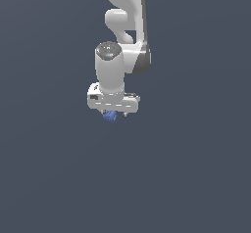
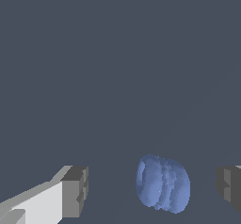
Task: Pick up the object and move it to a goal position.
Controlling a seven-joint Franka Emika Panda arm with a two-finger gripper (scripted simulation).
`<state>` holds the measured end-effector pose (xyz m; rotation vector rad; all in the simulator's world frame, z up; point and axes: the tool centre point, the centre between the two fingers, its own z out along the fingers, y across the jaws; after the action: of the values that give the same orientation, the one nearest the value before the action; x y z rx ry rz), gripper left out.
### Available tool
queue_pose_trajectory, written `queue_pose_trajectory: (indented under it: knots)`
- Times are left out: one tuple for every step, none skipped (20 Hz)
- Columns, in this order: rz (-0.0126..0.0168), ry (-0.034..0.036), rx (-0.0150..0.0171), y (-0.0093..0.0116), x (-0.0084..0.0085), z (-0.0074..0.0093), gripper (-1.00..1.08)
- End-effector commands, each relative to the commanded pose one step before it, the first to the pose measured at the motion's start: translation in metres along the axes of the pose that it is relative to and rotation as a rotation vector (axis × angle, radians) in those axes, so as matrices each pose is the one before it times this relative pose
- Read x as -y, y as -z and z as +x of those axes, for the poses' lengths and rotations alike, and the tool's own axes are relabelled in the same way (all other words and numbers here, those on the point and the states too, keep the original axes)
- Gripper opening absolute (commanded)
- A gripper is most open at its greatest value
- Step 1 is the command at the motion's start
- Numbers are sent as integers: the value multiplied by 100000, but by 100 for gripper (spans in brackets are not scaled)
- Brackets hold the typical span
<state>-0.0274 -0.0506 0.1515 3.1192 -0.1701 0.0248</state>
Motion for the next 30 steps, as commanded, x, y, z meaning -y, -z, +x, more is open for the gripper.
queue_pose_trajectory:
  knots:
    - [504, -4819, 438, -1394, -888, -1329, 100]
    - [193, -2136, 172, -587, -414, -583, 100]
    - [163, -2028, 159, -542, -404, -553, 100]
    - [136, -1908, 146, -498, -389, -520, 100]
    - [112, -1787, 134, -456, -373, -487, 100]
    - [91, -1663, 121, -415, -354, -452, 100]
    - [73, -1537, 110, -376, -333, -417, 100]
    - [57, -1407, 98, -338, -310, -382, 100]
    - [44, -1281, 87, -302, -287, -346, 100]
    - [33, -1148, 77, -266, -260, -310, 100]
    - [24, -1015, 67, -232, -232, -274, 100]
    - [17, -882, 57, -199, -204, -238, 100]
    - [12, -749, 48, -167, -175, -201, 100]
    - [8, -613, 38, -136, -144, -165, 100]
    - [5, -477, 30, -105, -113, -128, 100]
    - [3, -338, 21, -75, -79, -92, 100]
    - [2, -207, 13, -45, -50, -55, 100]
    - [0, -69, 4, -15, -17, -18, 100]
    - [-28, 386, 49, 65, 71, 92, 100]
    - [0, 0, 0, -30, 1, -2, 100]
    - [0, 0, 0, -91, 2, -6, 100]
    - [0, 0, 0, -151, 3, -9, 100]
    - [0, 0, 0, -211, 4, -13, 100]
    - [-1, -69, -7, -266, -30, -11, 100]
    - [0, 0, 0, -328, 6, -21, 100]
    - [-3, -69, -8, -381, -28, -18, 100]
    - [0, 0, 0, -440, 8, -27, 100]
    - [-3, -69, -8, -489, -25, -23, 100]
    - [-2, -69, -8, -518, -24, -21, 100]
    - [0, 0, 0, -472, 11, -19, 100]
